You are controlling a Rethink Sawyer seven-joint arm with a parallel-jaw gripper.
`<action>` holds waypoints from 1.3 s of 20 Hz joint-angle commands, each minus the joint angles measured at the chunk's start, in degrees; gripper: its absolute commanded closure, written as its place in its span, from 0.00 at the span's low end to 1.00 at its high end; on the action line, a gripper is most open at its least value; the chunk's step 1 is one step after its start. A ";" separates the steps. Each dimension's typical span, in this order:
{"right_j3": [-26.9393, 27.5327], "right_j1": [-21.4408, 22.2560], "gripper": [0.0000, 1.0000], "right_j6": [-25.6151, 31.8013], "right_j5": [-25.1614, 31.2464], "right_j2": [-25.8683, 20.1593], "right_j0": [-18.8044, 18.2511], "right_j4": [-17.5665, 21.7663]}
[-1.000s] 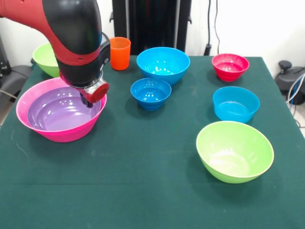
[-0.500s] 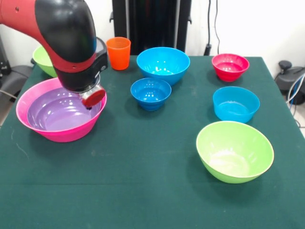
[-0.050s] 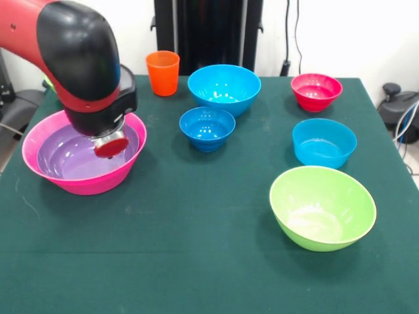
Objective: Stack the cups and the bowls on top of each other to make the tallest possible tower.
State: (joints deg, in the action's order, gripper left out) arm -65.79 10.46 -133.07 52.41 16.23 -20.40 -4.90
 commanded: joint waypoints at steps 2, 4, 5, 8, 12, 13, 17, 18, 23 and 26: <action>0.78 -3.54 1.00 -10.73 -9.01 -5.51 -1.44 -4.37; -1.57 -3.11 1.00 -9.00 -11.49 -8.50 -3.11 -6.20; -1.81 -3.12 1.00 -8.79 -12.01 -8.60 -3.18 -6.45; -2.53 -3.13 1.00 -8.16 -13.56 -8.91 -3.41 -7.19; -5.06 -2.74 1.00 -4.20 -9.27 -14.08 -6.84 -11.45; -5.64 -2.73 1.00 -3.68 -9.57 -15.02 -7.28 -12.18; -9.92 -1.68 1.00 2.18 -13.63 -21.11 -11.52 -14.43; -9.94 -1.98 1.00 3.50 -13.38 -21.52 -12.05 -14.08; -9.55 -3.08 1.00 3.07 -14.67 -21.57 -12.66 -11.93; -9.38 -2.67 1.00 0.97 -16.13 -21.14 -12.32 -10.87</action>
State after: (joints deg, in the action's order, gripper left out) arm -71.13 11.13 -134.08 46.83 5.23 -33.89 -16.09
